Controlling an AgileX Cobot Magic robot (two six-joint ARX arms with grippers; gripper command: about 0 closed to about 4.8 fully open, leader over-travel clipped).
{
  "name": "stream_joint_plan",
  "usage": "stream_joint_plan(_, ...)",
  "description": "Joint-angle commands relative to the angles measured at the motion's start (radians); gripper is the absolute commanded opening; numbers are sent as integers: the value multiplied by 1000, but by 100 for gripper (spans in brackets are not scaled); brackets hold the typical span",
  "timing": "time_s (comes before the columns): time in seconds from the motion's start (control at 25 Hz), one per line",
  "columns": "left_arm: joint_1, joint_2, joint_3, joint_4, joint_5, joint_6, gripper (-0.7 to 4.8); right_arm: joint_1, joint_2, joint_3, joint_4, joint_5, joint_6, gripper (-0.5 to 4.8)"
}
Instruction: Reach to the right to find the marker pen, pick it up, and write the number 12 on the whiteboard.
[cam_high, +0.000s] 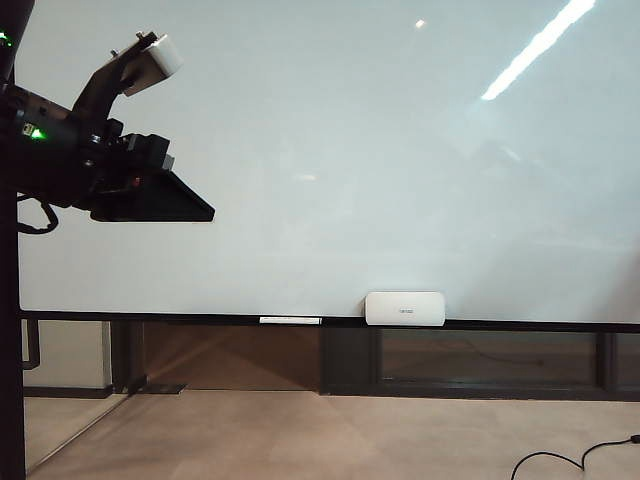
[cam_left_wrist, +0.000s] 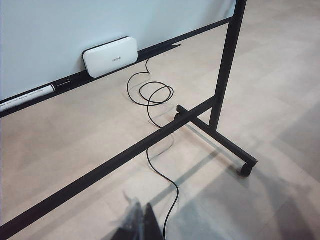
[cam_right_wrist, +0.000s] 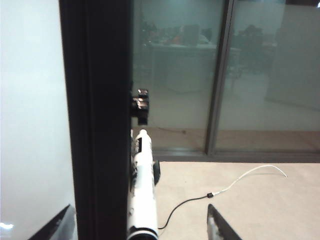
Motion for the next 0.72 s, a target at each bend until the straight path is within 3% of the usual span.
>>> stream_joint_plan(0.04, 0, -3, 3, 1, -1, 8, -5, -2, -6, 10, 3, -24, 14, 332)
stream_joint_plan(0.28, 0, -3, 3, 0, -3, 8, -5, 3, -6, 10, 3, -23, 16, 305)
stream_joint_plan(0.72, 0, -3, 3, -6, -3, 16, -5, 5, -6, 10, 2, -47, 16, 305)
